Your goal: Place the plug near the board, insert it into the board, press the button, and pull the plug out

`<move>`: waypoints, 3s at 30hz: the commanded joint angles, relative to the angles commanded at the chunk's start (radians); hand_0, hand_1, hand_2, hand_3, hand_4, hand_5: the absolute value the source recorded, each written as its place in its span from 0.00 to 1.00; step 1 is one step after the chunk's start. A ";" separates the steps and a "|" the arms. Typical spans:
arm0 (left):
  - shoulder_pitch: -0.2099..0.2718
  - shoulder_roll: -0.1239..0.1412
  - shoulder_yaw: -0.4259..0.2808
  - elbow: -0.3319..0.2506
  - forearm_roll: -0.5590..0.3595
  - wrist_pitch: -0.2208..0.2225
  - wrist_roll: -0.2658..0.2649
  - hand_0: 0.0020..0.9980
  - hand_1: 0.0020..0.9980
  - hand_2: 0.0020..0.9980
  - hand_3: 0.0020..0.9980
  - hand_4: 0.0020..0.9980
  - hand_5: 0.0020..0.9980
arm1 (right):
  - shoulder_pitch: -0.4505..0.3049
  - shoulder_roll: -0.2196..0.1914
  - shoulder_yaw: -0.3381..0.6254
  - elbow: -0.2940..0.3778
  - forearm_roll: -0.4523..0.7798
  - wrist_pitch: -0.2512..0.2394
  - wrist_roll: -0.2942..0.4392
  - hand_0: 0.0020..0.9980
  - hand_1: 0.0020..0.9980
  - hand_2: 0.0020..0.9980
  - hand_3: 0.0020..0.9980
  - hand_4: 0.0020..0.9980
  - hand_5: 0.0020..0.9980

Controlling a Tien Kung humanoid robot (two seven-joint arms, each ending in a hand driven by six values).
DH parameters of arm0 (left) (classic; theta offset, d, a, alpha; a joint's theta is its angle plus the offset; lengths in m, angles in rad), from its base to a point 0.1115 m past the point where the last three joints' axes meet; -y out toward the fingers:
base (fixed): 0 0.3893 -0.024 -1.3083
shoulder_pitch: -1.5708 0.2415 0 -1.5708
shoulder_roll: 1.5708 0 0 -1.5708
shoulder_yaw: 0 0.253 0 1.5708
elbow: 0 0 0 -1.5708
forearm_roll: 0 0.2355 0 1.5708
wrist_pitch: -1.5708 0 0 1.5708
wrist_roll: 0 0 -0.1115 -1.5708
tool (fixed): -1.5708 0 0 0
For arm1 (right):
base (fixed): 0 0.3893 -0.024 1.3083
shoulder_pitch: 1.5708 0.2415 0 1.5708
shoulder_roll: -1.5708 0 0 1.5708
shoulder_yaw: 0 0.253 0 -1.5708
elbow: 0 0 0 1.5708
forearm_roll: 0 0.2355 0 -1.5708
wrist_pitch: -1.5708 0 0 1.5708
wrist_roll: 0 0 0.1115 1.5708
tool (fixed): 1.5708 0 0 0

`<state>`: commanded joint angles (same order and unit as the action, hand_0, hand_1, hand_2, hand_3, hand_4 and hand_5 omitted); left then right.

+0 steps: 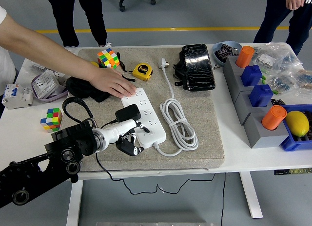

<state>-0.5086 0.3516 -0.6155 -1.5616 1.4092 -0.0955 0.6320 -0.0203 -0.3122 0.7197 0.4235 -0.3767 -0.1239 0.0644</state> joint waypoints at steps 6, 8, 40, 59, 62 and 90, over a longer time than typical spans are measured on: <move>-0.008 -0.005 0.004 0.006 -0.001 0.003 -0.004 0.05 0.10 0.18 0.82 0.64 0.00 | 0.000 0.000 0.000 0.000 0.001 0.000 0.000 0.57 0.65 0.64 0.54 0.93 0.49; -0.010 -0.007 0.005 0.008 0.000 0.003 -0.004 0.05 0.10 0.17 0.82 0.64 0.00 | 0.000 0.000 0.000 -0.001 0.001 0.000 0.000 0.58 0.65 0.64 0.54 0.93 0.49; -0.016 -0.009 0.032 0.027 -0.009 0.006 -0.003 0.06 0.10 0.17 0.81 0.62 0.00 | -0.001 0.002 0.007 0.001 -0.002 0.000 0.000 0.57 0.65 0.64 0.54 0.93 0.49; -0.014 -0.006 0.022 0.015 -0.017 0.022 -0.025 0.05 0.10 0.17 0.80 0.62 0.00 | 0.000 0.001 0.005 0.001 -0.003 0.001 0.000 0.57 0.65 0.64 0.54 0.93 0.49; -0.012 -0.005 0.020 0.011 -0.015 0.028 -0.032 0.05 0.10 0.17 0.79 0.63 0.00 | 0.000 0.001 0.004 0.001 -0.003 0.001 0.000 0.58 0.65 0.64 0.54 0.93 0.49; 0.050 -0.007 -0.051 0.066 -0.082 0.298 -0.419 0.11 0.08 0.18 0.64 0.72 0.15 | 0.000 -0.005 -0.012 0.002 0.001 0.001 -0.001 0.57 0.65 0.64 0.54 0.93 0.49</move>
<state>-0.4588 0.3445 -0.6666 -1.4959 1.3270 0.2030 0.2132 -0.0201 -0.3174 0.7076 0.4254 -0.3761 -0.1232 0.0637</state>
